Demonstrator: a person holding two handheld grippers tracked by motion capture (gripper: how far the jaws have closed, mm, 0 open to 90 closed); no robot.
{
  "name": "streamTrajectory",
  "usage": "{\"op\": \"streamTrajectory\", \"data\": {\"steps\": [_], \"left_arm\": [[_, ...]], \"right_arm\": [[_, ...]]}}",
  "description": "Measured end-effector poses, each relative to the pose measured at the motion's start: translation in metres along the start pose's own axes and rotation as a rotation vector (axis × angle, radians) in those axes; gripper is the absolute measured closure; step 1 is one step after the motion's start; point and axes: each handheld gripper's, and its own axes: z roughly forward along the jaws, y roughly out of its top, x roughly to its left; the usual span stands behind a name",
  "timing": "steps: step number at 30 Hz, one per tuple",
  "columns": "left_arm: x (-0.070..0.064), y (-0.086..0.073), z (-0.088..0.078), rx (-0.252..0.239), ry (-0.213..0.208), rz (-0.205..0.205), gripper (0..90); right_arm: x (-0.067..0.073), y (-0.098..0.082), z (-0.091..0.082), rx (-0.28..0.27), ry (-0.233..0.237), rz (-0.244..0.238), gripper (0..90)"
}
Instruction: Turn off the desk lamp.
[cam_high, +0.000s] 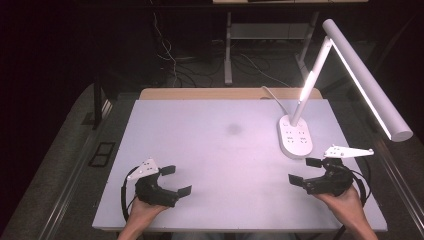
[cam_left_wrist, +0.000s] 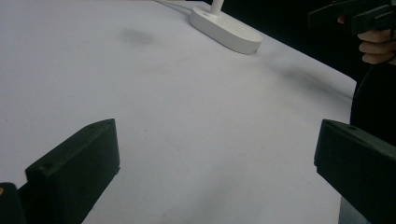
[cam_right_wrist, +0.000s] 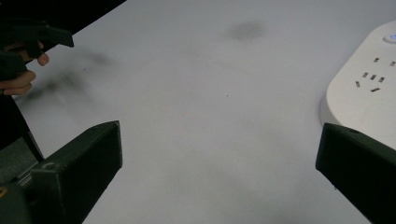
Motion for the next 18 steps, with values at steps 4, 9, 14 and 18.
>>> {"op": "streamTrajectory", "data": {"steps": [4, 9, 14, 18], "left_arm": [[0.000, 0.000, 0.000, 0.002, 0.000, 0.000, 0.0], [0.000, 0.000, 0.000, 0.003, 0.002, -0.001, 0.0], [0.000, 0.000, 0.000, 0.000, 0.002, -0.002, 0.0], [0.000, 0.000, 0.000, -0.003, 0.003, -0.001, 0.0]], "right_arm": [[-0.004, 0.004, -0.001, 0.013, -0.011, -0.004, 0.6], [-0.009, 0.012, -0.003, 0.014, -0.017, -0.008, 0.6], [-0.015, 0.020, -0.004, 0.017, -0.031, -0.004, 0.6], [-0.020, 0.025, -0.004, 0.023, -0.037, -0.006, 0.6]]}}
